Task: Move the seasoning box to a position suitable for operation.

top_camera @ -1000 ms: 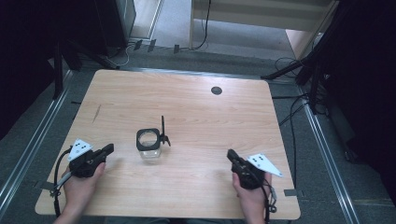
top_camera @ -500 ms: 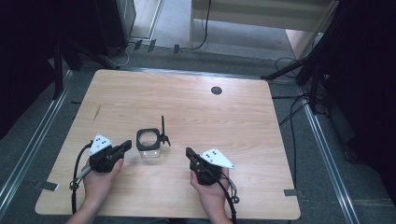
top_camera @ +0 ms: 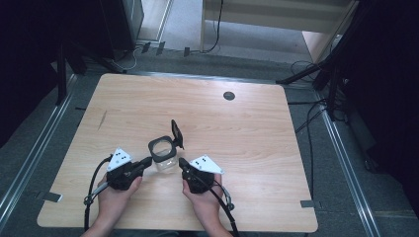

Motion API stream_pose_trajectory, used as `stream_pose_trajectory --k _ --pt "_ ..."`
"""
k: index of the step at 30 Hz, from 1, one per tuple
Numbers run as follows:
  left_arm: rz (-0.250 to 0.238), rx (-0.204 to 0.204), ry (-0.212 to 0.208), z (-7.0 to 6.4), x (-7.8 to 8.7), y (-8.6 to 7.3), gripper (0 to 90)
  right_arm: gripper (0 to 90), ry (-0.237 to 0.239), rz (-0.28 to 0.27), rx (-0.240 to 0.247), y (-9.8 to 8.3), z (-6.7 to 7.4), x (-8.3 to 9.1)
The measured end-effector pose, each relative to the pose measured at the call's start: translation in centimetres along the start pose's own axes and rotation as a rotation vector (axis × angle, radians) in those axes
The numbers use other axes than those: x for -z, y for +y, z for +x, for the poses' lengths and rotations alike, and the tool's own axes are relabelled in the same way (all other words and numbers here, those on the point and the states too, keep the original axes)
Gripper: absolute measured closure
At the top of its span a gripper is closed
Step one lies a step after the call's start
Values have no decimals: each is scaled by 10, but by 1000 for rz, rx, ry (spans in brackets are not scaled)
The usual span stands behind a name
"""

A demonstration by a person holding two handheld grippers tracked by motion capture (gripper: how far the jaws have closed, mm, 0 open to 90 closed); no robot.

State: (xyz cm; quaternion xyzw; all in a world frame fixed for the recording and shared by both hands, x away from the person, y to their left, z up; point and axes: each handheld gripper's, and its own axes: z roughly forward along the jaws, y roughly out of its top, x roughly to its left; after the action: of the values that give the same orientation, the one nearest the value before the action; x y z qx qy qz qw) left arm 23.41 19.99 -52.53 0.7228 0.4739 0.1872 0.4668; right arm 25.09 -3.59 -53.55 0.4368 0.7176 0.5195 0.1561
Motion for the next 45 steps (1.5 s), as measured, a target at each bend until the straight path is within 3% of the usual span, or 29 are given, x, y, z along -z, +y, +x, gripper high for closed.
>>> stream_pose_trajectory --k 3,6,8,9,13,14,15,18,24,26,29,31,35,38,41,45 --pt "-7 20 34 10 -3 3 900 900 -16 2 -15 0 -2 -4" --pt "-8 81 75 31 -11 8 900 900 -22 -5 -15 1 -3 -5" --pt "33 75 80 41 -22 12 900 900 -27 -6 -23 4 -3 -7" --pt "16 68 93 46 -29 15 900 900 -26 -7 -20 5 -4 -9" --pt "-4 59 47 47 -36 22 900 900 -33 2 -7 6 0 -13" --pt "-5 27 10 44 -39 26 900 900 -60 11 5 6 1 -14" --pt "-4 13 16 41 -40 28 900 900 -86 20 19 7 1 -15" --pt "-5 9 -3 40 -40 30 900 900 -99 24 14 8 0 -16" --pt "16 10 -23 21 -34 21 900 900 -130 35 6 12 -8 -10" --pt "30 5 -27 8 -32 16 900 900 -132 38 -7 12 -12 -6" --pt "31 1 -27 -1 -30 14 900 900 -135 43 -7 11 -14 -1" --pt "30 12 -31 -14 -28 11 900 900 -113 46 -7 8 -18 6" --pt "24 -17 -29 -20 -29 10 900 900 -94 30 -11 10 -25 12" --pt "13 -5 -27 -17 -26 10 894 900 -110 27 -1 11 -29 15" --pt "1 -2 -44 -15 -13 5 900 900 -150 2 57 24 -38 21" --pt "-3 -46 -99 -30 2 -16 900 900 -151 -9 75 62 -50 22"
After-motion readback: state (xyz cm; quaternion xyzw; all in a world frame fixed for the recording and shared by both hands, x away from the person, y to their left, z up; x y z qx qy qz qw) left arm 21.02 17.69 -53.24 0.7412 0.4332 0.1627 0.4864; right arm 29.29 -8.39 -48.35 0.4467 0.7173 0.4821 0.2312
